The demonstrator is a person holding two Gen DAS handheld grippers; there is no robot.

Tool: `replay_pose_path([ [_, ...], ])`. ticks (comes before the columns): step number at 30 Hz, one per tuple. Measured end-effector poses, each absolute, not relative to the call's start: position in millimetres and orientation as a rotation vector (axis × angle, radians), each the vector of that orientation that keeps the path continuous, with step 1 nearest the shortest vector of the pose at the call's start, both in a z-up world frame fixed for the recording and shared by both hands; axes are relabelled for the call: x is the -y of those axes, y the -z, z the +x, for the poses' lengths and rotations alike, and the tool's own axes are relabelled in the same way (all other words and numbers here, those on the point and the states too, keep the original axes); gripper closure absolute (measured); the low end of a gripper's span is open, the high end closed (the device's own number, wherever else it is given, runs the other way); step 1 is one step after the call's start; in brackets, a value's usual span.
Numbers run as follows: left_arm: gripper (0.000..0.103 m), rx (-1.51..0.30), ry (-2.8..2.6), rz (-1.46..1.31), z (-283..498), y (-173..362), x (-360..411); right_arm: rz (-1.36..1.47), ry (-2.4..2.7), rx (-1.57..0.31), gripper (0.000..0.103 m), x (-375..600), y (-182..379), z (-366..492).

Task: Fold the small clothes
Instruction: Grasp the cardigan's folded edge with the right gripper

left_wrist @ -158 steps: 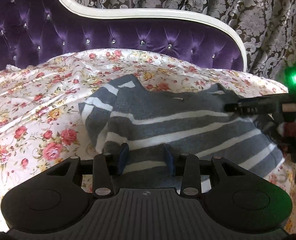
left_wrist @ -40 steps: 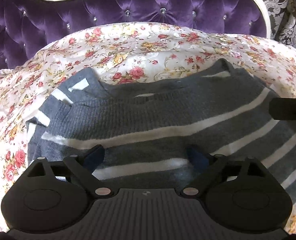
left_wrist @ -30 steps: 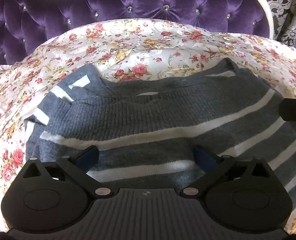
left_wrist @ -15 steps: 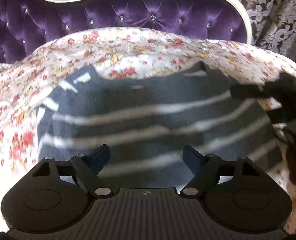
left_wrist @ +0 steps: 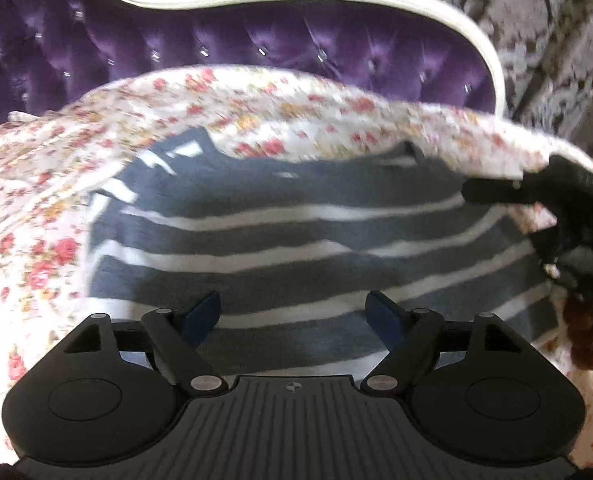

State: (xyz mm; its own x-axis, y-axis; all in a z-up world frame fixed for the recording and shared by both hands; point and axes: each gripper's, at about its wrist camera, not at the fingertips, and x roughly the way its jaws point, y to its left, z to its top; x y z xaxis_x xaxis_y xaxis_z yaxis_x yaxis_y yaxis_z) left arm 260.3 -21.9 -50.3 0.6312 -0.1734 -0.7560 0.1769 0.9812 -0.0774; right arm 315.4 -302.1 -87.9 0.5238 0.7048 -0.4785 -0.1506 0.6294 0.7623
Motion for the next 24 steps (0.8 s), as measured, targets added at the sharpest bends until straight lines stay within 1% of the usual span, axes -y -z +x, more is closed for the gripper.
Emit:
replay_pose_path([
  [4,0.024,-0.839,0.176,-0.001,252,43,-5,0.725,-0.566,-0.881,0.003,303,88,317],
  [5,0.024,-0.837,0.164,0.006,250,43,-12,0.723,-0.559,-0.884,0.005,303,88,317],
  [7,0.024,-0.830,0.127,0.021,247,41,-25,0.711,-0.527,-0.887,0.016,303,87,317],
  [8,0.024,-0.823,0.111,0.024,246,40,-34,0.703,-0.514,-0.888,0.019,303,86,317],
  [10,0.024,-0.804,0.093,0.003,245,37,-50,0.674,-0.481,-0.889,0.035,302,85,315],
  [11,0.024,-0.798,0.091,-0.015,244,36,-56,0.646,-0.458,-0.892,0.039,301,84,314],
  [13,0.024,-0.804,0.095,-0.059,246,37,-72,0.583,-0.416,-0.896,0.059,298,81,312],
  [14,0.024,-0.809,0.092,-0.077,247,38,-78,0.552,-0.393,-0.898,0.065,296,80,311],
  [15,0.024,-0.817,0.089,-0.092,249,39,-84,0.524,-0.366,-0.899,0.077,294,79,310],
  [18,0.024,-0.843,0.096,-0.118,253,40,-101,0.493,-0.322,-0.884,0.082,290,77,307],
  [24,0.024,-0.851,0.056,-0.201,258,33,-134,0.410,-0.235,-0.890,0.085,271,54,302],
])
